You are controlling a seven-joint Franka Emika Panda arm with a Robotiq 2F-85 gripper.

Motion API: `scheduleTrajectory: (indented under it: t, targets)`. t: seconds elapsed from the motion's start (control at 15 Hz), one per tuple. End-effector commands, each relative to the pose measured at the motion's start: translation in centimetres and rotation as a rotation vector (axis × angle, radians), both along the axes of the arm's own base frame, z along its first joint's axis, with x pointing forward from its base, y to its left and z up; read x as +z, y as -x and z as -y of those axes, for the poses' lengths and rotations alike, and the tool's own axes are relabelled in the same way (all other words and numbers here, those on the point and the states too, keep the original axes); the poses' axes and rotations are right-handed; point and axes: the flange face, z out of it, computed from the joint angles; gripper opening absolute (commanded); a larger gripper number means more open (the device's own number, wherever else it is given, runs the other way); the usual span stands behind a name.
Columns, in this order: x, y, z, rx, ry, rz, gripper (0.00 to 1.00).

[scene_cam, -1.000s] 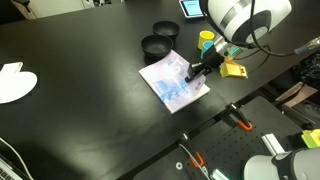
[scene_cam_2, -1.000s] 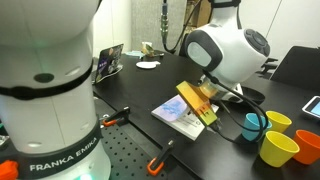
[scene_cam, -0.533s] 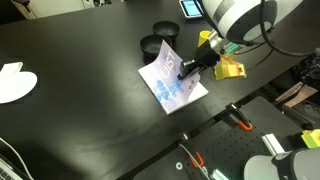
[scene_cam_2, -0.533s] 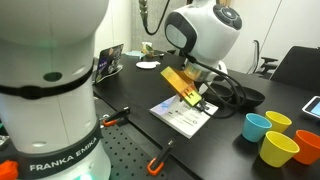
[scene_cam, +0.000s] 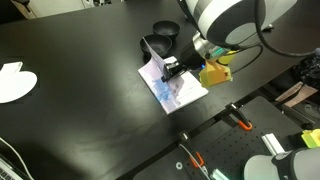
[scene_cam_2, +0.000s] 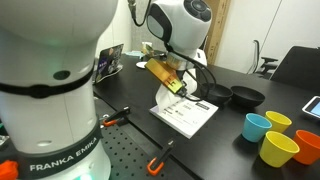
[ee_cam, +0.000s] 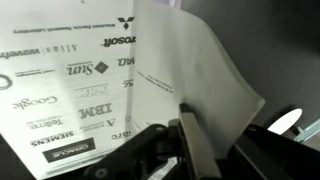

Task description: Open the book

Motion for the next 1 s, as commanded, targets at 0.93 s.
scheduleTrajectory:
  t: [0.93]
  targets:
    - [-6.0,7.0,-8.3,0.210,0.038,-0.006,0.14]
